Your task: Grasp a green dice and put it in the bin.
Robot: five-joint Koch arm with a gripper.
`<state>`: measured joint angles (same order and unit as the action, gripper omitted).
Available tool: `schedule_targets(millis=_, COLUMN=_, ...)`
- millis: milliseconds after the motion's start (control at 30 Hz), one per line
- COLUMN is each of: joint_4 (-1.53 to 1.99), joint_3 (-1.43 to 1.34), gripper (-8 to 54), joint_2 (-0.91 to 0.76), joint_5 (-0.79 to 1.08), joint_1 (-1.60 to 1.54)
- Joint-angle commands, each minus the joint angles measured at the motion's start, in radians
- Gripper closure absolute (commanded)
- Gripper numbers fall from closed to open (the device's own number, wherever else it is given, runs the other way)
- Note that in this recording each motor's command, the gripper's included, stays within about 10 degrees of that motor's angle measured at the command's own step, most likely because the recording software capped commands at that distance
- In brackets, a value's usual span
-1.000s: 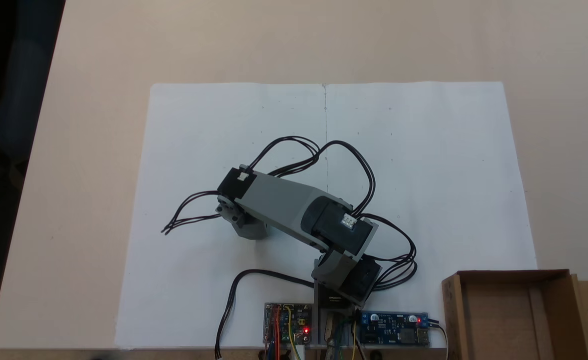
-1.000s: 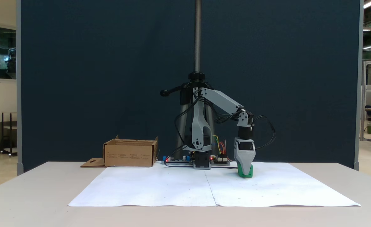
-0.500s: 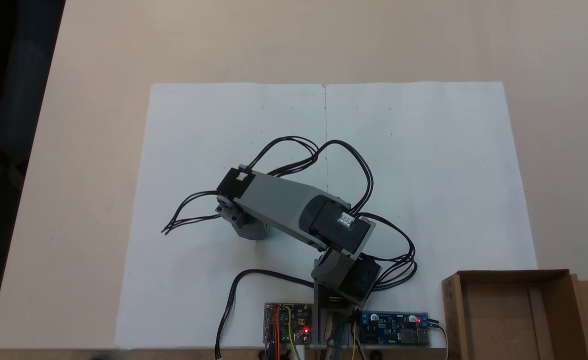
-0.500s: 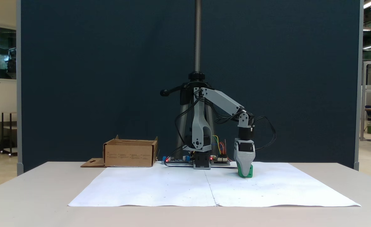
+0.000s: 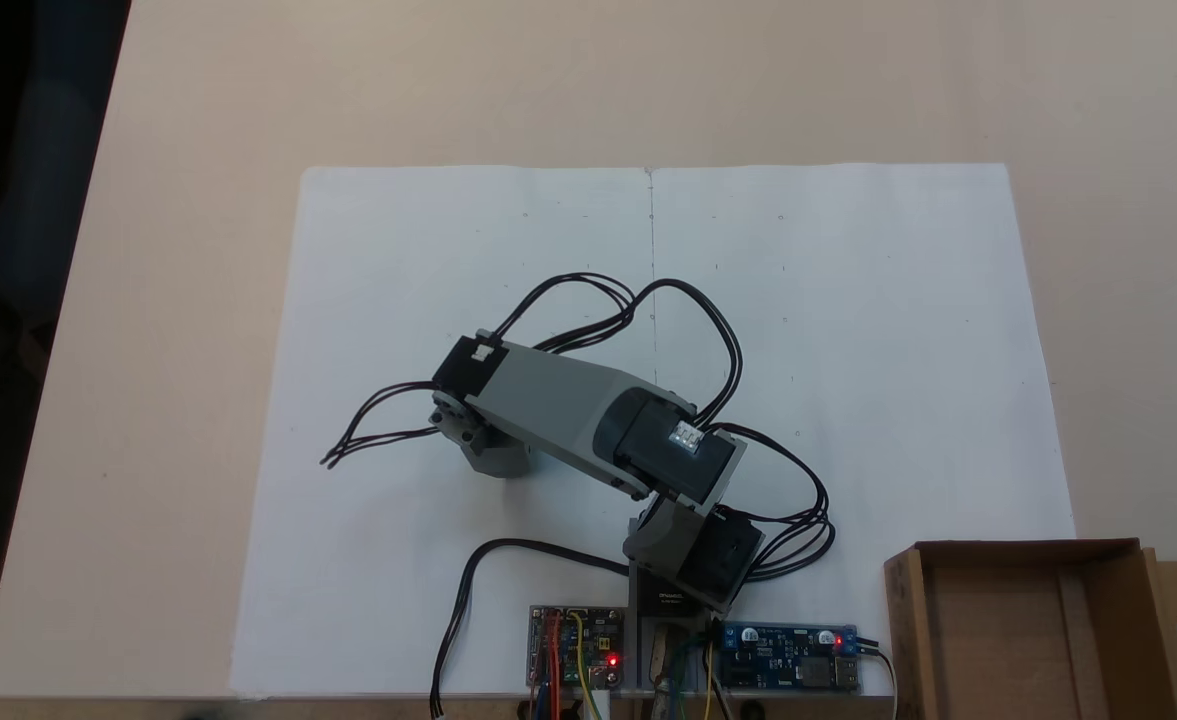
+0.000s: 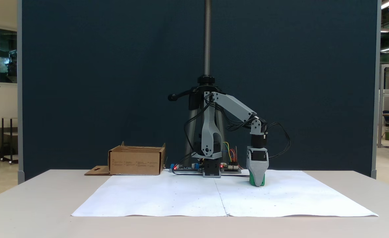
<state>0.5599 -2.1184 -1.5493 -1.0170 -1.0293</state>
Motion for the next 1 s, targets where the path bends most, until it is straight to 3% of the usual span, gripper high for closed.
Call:
schedule_targets(millis=0, joint_4=-0.026, joint_3=0.038, gripper=18.5, joint_2=-0.005, joint_5=-0.046, joint_1=-0.002)
schedule_targets(millis=700, joint_4=-0.023, joint_3=0.028, gripper=18.5, joint_2=-0.005, joint_5=-0.014, joint_1=0.000)
schedule_targets(millis=733, joint_4=-0.021, joint_3=0.026, gripper=19.2, joint_2=-0.005, joint_5=-0.012, joint_1=0.000)
schedule_targets(millis=833, joint_4=-0.020, joint_3=0.021, gripper=28.7, joint_2=-0.008, joint_5=-0.012, joint_1=0.000)
schedule_targets(millis=967, joint_4=-0.023, joint_3=0.021, gripper=28.7, joint_2=-0.011, joint_5=-0.011, joint_1=0.000)
